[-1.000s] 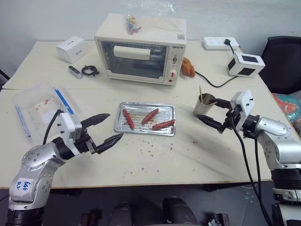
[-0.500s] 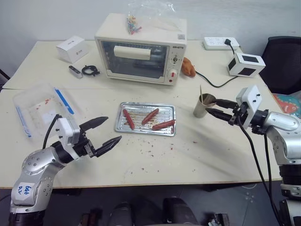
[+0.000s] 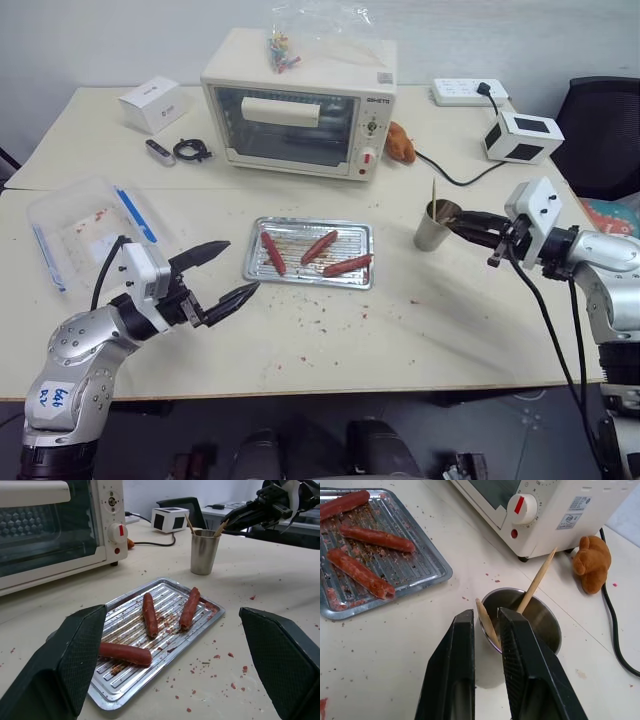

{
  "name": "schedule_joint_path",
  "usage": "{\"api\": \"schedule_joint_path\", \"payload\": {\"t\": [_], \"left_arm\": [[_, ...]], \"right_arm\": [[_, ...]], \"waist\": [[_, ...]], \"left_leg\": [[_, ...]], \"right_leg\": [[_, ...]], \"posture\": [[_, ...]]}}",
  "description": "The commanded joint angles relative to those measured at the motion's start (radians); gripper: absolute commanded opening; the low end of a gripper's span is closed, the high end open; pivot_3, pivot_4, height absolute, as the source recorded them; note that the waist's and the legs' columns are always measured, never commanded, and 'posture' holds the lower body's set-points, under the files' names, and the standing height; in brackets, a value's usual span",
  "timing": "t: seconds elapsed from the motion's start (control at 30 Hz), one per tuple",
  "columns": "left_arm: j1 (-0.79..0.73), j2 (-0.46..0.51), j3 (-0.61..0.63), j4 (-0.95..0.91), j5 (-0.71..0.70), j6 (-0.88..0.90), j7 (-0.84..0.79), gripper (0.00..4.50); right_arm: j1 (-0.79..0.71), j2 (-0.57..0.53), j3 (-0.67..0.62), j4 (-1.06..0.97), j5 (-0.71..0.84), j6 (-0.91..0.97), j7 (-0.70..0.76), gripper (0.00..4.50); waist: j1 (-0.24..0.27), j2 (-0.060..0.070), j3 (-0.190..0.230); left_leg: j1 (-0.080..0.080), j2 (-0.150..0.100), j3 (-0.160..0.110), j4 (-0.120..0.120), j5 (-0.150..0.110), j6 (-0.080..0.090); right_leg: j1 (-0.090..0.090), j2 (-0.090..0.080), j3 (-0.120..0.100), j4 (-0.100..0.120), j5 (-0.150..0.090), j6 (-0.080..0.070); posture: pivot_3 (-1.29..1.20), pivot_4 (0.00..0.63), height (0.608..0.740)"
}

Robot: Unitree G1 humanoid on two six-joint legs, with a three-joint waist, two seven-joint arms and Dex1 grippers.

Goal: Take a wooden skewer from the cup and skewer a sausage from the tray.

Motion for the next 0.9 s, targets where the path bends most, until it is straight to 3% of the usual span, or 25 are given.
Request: {"api": "schedule_joint_path", "payload": {"t": [0.03, 0.2, 0.3, 0.73, 0.9], "left_arm": [[0.0, 0.0, 0.006, -0.03, 0.003, -0.011, 0.002, 4.5], [0.009, -0.004, 0.009, -0.025, 0.003, -0.021, -0.003, 4.5], [0.016, -0.004, 0.014, -0.016, 0.004, -0.031, -0.012, 4.5], [0.028, -0.007, 0.015, 0.012, 0.01, -0.071, -0.036, 4.5], [0.024, -0.006, 0.018, 0.027, 0.003, -0.079, -0.055, 4.5]], "right_arm": [[-0.027, -0.026, -0.018, -0.008, 0.002, -0.014, 0.011, 0.77], [-0.028, -0.023, -0.018, -0.012, 0.004, -0.008, 0.017, 0.77], [-0.024, -0.023, -0.019, -0.012, 0.004, -0.008, 0.019, 0.03], [-0.05, -0.051, -0.051, 0.036, 0.033, -0.048, 0.07, 0.03], [-0.135, -0.155, -0.127, 0.05, 0.142, 0.029, 0.187, 0.03]], "waist": [[0.0, 0.0, 0.0], [0.0, 0.0, 0.0], [0.0, 0.0, 0.0], [0.0, 0.0, 0.0], [0.0, 0.005, 0.003]], "left_leg": [[0.0, 0.0, 0.0, 0.0, 0.0, 0.0], [0.0, 0.0, 0.0, 0.0, 0.0, 0.0], [0.0, 0.0, 0.0, 0.0, 0.0, 0.0], [0.0, 0.0, 0.0, 0.0, 0.0, 0.0], [0.0, 0.0, 0.0, 0.0, 0.0, 0.0]], "right_leg": [[0.0, 0.0, 0.0, 0.0, 0.0, 0.0], [0.0, 0.0, 0.0, 0.0, 0.0, 0.0], [0.0, 0.0, 0.0, 0.0, 0.0, 0.0], [0.0, 0.0, 0.0, 0.0, 0.0, 0.0], [0.0, -0.001, 0.0, 0.0, 0.0, 0.0]], "posture": [[0.0, 0.15, 0.74], [0.0, 0.15, 0.74], [0.0, 0.15, 0.74], [0.0, 0.15, 0.74], [0.0, 0.15, 0.74]]}}
